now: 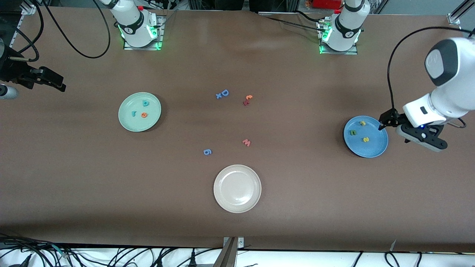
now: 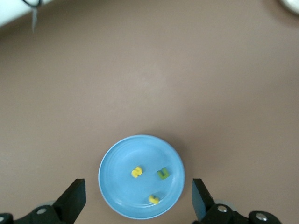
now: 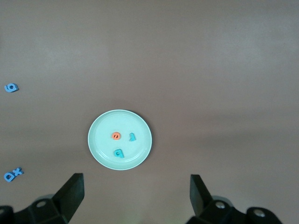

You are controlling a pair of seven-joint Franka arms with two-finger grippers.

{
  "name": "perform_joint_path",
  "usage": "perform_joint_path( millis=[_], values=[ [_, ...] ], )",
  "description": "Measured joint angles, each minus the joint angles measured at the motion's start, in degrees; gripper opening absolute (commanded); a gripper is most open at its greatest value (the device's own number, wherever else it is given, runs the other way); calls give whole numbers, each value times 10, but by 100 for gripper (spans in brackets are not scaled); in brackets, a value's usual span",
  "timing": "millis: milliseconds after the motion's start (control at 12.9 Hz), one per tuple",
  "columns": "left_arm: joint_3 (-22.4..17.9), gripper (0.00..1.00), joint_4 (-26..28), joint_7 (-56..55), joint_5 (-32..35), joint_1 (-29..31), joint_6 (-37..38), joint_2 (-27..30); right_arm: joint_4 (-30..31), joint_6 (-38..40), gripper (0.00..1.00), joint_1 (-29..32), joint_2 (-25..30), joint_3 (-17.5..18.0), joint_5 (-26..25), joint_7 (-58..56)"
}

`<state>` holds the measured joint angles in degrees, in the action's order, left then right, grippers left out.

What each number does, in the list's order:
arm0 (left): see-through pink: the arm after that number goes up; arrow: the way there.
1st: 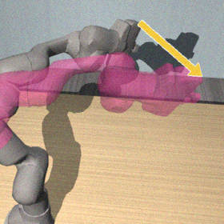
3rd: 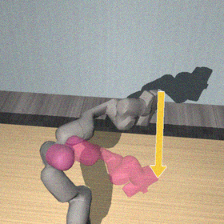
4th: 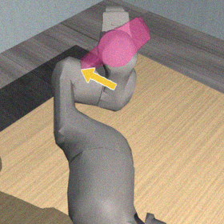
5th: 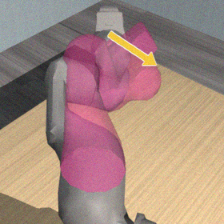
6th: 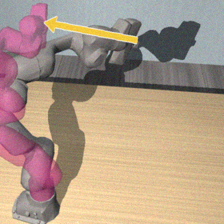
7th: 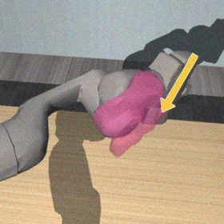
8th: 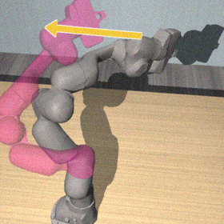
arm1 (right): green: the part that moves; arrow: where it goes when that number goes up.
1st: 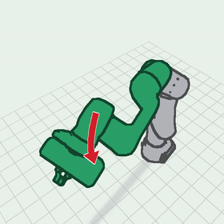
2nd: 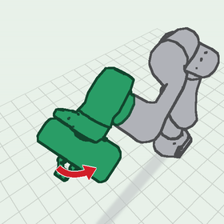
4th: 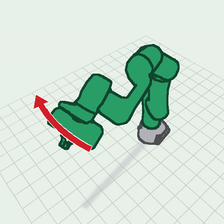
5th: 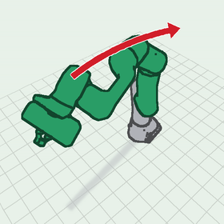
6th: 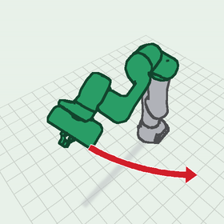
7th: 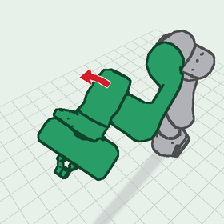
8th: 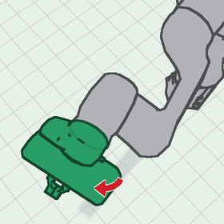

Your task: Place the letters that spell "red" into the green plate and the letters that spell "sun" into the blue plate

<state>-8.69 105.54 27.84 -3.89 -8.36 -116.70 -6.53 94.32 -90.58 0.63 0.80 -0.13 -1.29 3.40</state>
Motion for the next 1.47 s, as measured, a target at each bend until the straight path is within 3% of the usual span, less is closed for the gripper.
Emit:
perform_joint_path(
  millis=[388,930,1473],
  values=[
    [22,100,-11,-42,0,-17,8,53,-1,0,100,0,0,1,0,0],
    [22,100,-22,-85,0,-13,61,53,-1,3,100,0,0,1,0,0],
    [28,100,-32,-200,0,-15,102,52,-1,4,100,0,0,1,0,0]
  ],
)
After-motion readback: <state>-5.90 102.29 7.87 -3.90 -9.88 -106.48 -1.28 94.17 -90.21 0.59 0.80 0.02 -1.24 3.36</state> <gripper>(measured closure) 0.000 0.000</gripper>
